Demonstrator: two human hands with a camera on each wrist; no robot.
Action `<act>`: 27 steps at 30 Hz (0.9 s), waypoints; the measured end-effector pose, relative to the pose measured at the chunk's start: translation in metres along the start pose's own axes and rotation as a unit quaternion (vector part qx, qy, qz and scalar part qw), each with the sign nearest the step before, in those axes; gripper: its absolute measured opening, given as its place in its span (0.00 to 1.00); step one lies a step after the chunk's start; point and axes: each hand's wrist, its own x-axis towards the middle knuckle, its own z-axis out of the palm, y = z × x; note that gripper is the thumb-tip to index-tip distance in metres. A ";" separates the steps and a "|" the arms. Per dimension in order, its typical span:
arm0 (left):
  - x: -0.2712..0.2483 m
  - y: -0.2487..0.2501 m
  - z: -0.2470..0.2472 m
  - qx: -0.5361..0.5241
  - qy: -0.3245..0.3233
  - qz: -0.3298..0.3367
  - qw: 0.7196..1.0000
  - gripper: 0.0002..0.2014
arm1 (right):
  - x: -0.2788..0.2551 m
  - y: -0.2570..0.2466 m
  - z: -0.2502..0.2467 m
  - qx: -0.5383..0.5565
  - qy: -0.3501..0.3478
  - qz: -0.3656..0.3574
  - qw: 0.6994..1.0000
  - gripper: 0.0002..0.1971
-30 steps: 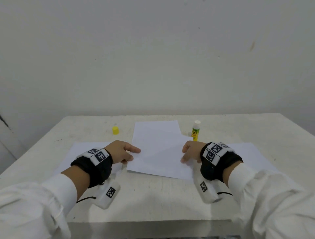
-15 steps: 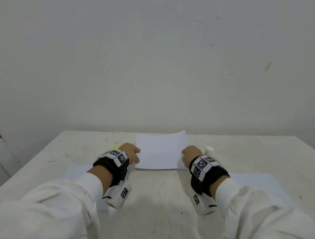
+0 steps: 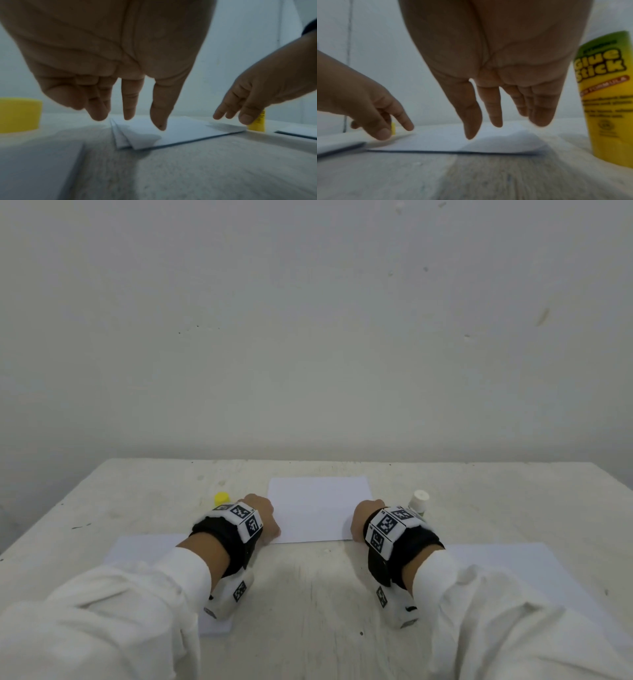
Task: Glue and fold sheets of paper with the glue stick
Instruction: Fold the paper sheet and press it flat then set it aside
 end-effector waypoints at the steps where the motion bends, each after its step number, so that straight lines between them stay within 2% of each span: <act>1: -0.006 0.004 -0.001 0.004 0.015 0.008 1.000 0.24 | -0.004 0.001 0.000 0.017 0.008 -0.004 1.000 0.19; 4: -0.030 0.027 -0.005 0.010 0.004 0.049 0.999 0.17 | -0.021 0.017 0.004 0.034 -0.002 -0.024 0.999 0.19; 7: -0.059 0.069 -0.001 0.025 -0.044 0.134 0.990 0.20 | -0.046 0.051 0.009 0.014 -0.031 -0.004 0.999 0.17; 10: -0.085 0.117 0.012 0.003 -0.068 0.211 0.975 0.19 | -0.073 0.104 0.008 -0.008 -0.028 0.045 0.999 0.10; 14: -0.102 0.175 0.036 0.016 -0.044 0.270 0.962 0.27 | -0.095 0.183 0.006 -0.011 -0.020 0.142 0.990 0.16; 17: -0.103 0.205 0.055 0.075 -0.024 0.277 0.958 0.32 | -0.107 0.222 0.010 -0.010 -0.048 0.192 0.980 0.29; 18: -0.101 0.211 0.060 0.091 -0.013 0.270 0.958 0.34 | -0.109 0.230 0.013 -0.007 -0.054 0.207 0.977 0.31; 20: -0.096 0.223 0.065 0.100 0.002 0.252 0.963 0.38 | -0.111 0.238 0.019 -0.011 -0.074 0.221 0.973 0.26; 25: -0.090 0.241 0.065 0.110 0.000 0.199 0.974 0.46 | -0.067 0.265 0.042 0.006 -0.063 0.209 0.976 0.36; 27: -0.093 0.245 0.060 0.090 -0.012 0.187 0.978 0.50 | -0.076 0.257 0.039 -0.010 -0.070 0.194 0.979 0.34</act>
